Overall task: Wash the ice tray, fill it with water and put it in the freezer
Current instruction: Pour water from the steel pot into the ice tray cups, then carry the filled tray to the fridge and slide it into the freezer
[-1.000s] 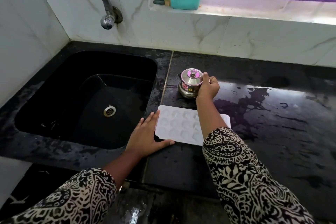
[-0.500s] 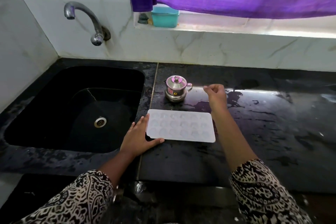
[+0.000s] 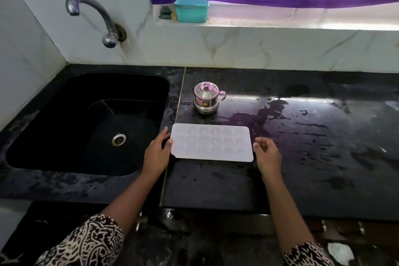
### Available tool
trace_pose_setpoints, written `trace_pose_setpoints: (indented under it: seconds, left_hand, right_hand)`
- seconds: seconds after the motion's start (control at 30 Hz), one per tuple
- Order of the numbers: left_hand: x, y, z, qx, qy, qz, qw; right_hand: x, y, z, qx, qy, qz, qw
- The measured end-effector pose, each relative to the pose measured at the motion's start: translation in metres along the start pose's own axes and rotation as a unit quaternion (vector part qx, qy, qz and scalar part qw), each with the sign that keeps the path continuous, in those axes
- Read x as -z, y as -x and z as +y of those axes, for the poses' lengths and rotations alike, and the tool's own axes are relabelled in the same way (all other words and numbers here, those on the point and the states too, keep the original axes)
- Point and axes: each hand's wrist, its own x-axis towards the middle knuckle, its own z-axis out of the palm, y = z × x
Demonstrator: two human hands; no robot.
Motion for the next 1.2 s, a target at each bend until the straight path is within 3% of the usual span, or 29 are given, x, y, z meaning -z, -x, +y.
trace_pose_setpoints:
  seconds: [0.17,0.37,0.67,0.9,1.2]
  left_hand:
    - [-0.013,-0.022,0.018,0.136,0.137,0.034,0.981]
    - [-0.014,-0.024,0.011,0.181,0.244,0.039,0.952]
    - [-0.006,-0.029,0.007,0.192,0.246,-0.003,0.95]
    - [0.004,-0.045,0.011,0.26,0.218,-0.063,0.939]
    - [0.001,-0.043,0.013,0.266,0.271,-0.04,0.924]
  right_hand:
    - [0.0,-0.009,-0.004,-0.012,0.041,-0.067,0.997]
    - [-0.001,-0.013,0.0,-0.031,0.015,-0.087,0.996]
    - [0.003,-0.02,-0.007,-0.106,-0.085,-0.131,0.982]
    - [-0.002,-0.014,-0.015,-0.129,-0.129,-0.119,0.976]
    - [-0.007,-0.009,-0.021,-0.137,-0.143,-0.082,0.977]
